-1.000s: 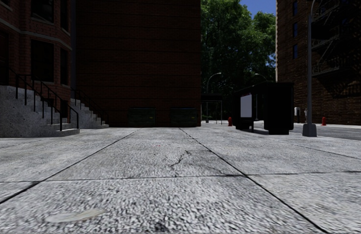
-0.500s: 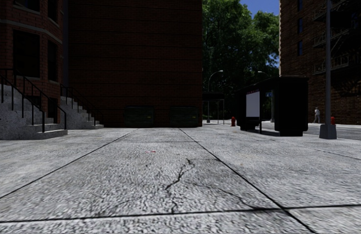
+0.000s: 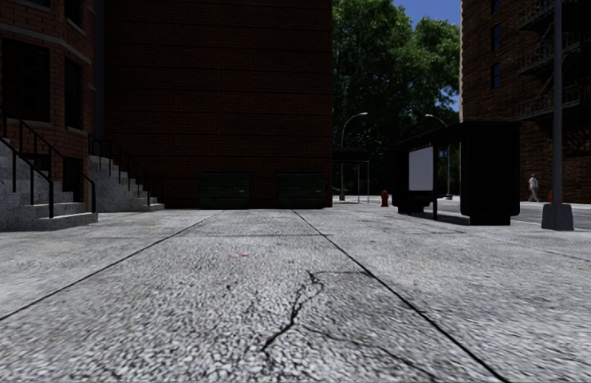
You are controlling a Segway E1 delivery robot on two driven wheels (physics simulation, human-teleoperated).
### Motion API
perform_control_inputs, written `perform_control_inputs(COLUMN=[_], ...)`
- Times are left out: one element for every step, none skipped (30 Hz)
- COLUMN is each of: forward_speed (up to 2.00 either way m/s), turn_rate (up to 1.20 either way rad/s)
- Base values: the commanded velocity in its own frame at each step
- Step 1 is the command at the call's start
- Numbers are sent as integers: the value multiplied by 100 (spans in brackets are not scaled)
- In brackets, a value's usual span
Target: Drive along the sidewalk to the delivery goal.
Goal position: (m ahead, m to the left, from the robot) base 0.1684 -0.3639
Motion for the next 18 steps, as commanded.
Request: perform_control_inputs(forward_speed=[0,0,0,0,0,0,0,0,0,0,0,0,0,0,0,0,0,0], turn_rate=[0,0,0,0,0,0,0,0,0,0,0,0,0,0,0,0,0,0])
